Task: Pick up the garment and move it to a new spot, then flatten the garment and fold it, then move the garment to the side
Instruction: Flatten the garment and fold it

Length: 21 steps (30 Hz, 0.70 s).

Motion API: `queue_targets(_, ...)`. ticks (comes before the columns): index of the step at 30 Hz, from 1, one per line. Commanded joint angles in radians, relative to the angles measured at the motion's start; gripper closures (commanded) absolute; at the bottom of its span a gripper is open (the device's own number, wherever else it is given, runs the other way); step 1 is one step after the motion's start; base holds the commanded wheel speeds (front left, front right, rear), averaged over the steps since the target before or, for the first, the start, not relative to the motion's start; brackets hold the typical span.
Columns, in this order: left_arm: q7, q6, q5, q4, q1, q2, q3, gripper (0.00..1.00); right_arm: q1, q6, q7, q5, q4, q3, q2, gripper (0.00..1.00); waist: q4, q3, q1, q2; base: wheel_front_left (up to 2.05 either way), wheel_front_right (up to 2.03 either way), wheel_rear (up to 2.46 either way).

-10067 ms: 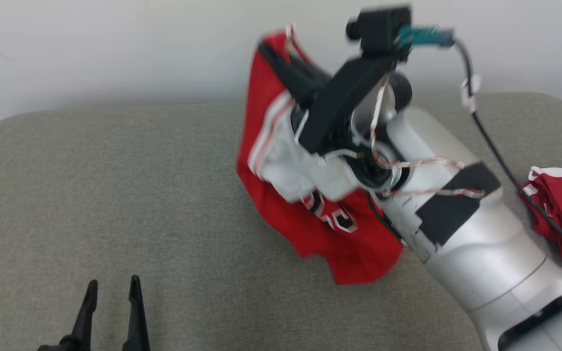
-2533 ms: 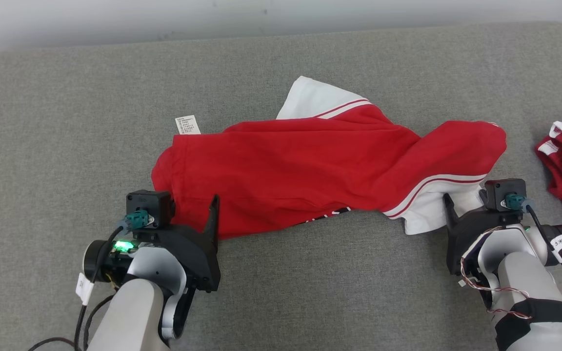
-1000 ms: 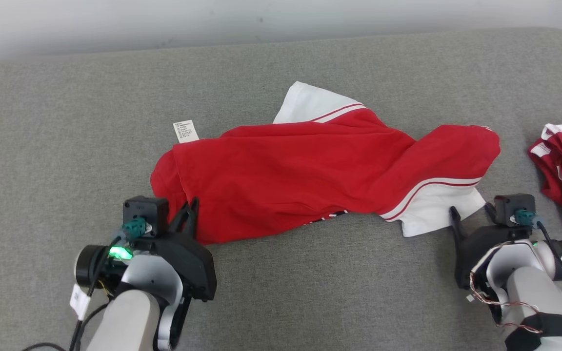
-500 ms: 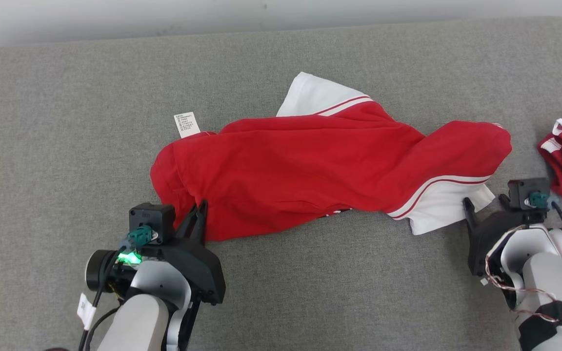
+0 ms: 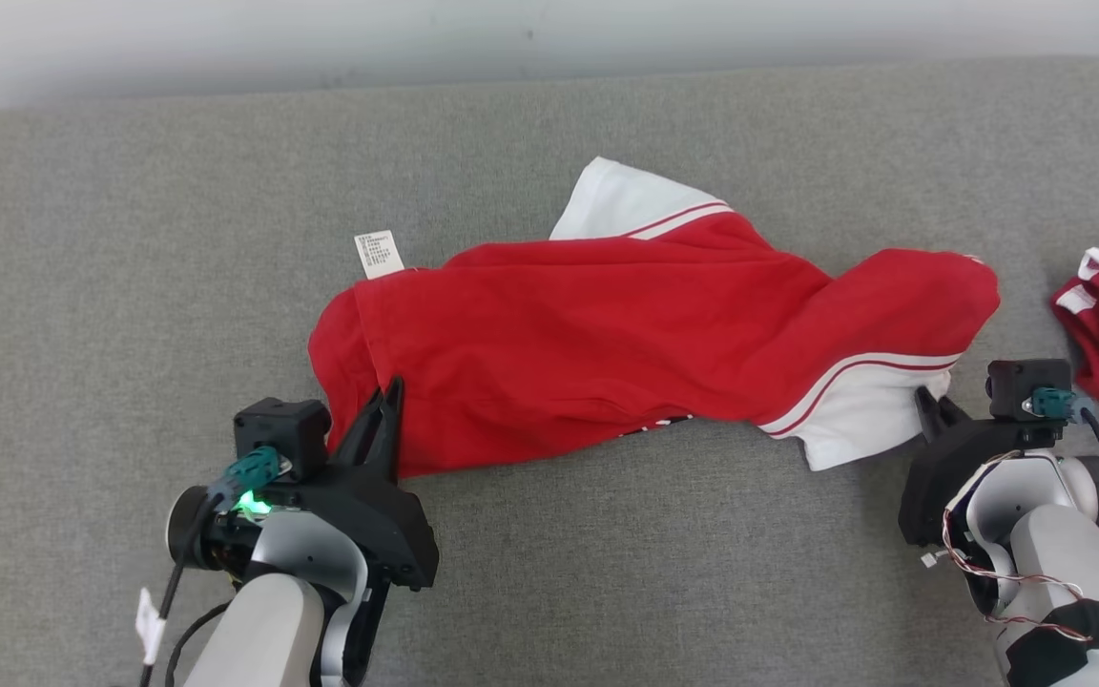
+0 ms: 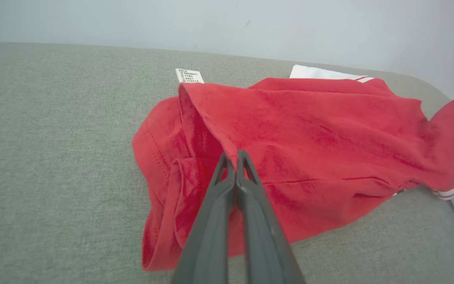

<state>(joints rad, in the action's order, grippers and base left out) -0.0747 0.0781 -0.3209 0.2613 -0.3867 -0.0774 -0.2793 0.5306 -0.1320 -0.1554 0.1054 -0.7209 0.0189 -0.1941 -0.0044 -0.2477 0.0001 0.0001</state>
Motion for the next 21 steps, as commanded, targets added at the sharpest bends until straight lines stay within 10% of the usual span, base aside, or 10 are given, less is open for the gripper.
queue_targets(1, 0.017, -0.005, -0.019, -0.006, 0.01, 0.001, 0.006, 1.0, -0.013, 0.003, 0.021, 0.016, 0.028, -0.01, -0.006, 1.0, -0.004, 0.019, -0.0001, -0.0001, 0.0, 0.0, 0.0)
queue_targets(21, 0.039, -0.079, -0.22, -0.105, -0.101, -0.016, 0.124, 1.0, 0.063, 0.003, 0.025, 0.238, 0.508, -0.084, -0.061, 1.0, -0.065, 0.148, -0.0001, -0.0001, 0.0, 0.0, 0.0)
